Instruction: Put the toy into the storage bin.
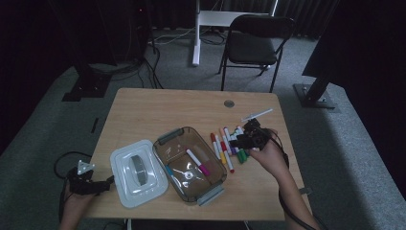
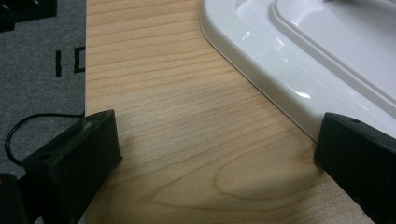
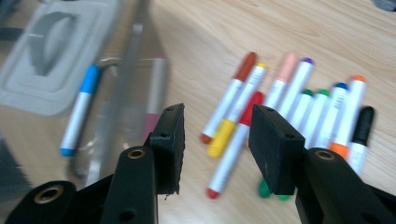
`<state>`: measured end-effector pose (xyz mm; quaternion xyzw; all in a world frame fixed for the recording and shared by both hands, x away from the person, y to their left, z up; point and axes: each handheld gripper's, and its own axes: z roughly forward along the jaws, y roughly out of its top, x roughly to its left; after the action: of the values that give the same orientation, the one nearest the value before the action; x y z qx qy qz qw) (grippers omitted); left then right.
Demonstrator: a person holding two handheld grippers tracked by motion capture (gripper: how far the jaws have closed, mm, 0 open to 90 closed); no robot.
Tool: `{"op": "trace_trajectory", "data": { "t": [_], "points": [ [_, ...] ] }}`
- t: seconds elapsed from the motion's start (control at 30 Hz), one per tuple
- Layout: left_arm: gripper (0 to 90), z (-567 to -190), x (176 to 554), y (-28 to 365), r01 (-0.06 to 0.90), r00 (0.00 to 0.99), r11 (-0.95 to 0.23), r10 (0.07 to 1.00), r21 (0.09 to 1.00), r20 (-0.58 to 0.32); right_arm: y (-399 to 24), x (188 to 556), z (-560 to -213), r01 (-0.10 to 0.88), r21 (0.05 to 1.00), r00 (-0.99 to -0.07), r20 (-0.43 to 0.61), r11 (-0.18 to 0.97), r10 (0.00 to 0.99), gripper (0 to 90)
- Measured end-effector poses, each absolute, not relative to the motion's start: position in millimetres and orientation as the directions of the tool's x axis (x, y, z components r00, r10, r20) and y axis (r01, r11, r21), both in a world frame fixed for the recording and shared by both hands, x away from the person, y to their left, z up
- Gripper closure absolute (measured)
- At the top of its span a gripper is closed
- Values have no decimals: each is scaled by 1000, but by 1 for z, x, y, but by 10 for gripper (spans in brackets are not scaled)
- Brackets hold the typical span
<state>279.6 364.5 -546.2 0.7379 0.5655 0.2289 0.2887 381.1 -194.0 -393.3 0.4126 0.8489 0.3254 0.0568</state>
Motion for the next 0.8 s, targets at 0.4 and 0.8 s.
{"op": "trace_trajectory", "data": {
  "t": [0.4, 0.8],
  "points": [
    [7, -546, 280, 364, 702, 256, -194, 967, 685, 11, -248, 415, -445, 763, 564, -477, 161, 316, 864, 612],
    [7, -546, 280, 364, 702, 255, -193, 967, 685, 11, -265, 446, -490, 826, 486, -391, 130, 285, 911, 663]
  ]
}}
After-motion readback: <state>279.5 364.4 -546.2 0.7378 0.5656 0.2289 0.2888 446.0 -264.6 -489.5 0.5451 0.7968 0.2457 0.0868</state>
